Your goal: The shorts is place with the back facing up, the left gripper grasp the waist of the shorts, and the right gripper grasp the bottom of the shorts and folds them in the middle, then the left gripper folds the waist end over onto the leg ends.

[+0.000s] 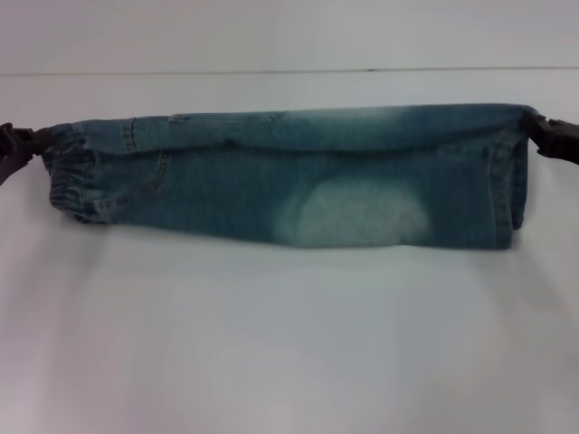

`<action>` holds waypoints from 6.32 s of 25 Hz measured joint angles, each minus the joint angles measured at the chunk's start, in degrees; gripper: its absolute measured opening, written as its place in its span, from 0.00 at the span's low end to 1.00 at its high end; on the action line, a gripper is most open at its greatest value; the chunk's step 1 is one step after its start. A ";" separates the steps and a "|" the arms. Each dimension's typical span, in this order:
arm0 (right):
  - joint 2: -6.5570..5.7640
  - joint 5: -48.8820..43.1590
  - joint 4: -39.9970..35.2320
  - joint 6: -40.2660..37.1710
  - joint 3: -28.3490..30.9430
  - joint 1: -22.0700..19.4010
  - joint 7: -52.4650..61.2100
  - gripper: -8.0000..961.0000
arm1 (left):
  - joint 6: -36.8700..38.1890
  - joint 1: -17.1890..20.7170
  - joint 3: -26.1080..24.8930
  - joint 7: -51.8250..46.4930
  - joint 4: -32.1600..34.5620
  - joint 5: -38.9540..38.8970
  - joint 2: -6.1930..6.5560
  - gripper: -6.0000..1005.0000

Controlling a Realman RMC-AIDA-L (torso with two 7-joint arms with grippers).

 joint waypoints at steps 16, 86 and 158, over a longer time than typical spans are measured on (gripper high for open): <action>0.59 -0.15 1.13 11.22 -2.59 6.83 -3.06 0.03 | -6.62 -3.26 0.67 9.03 -3.30 -2.98 -1.14 0.16; -0.77 -10.95 -9.30 -30.15 -15.17 2.77 9.87 0.89 | -10.24 -4.68 17.15 -5.96 -1.61 11.15 1.90 0.48; 2.92 -13.78 46.94 22.64 16.36 35.93 -37.14 0.02 | 23.96 -17.62 13.41 -11.01 18.52 1.36 6.50 0.11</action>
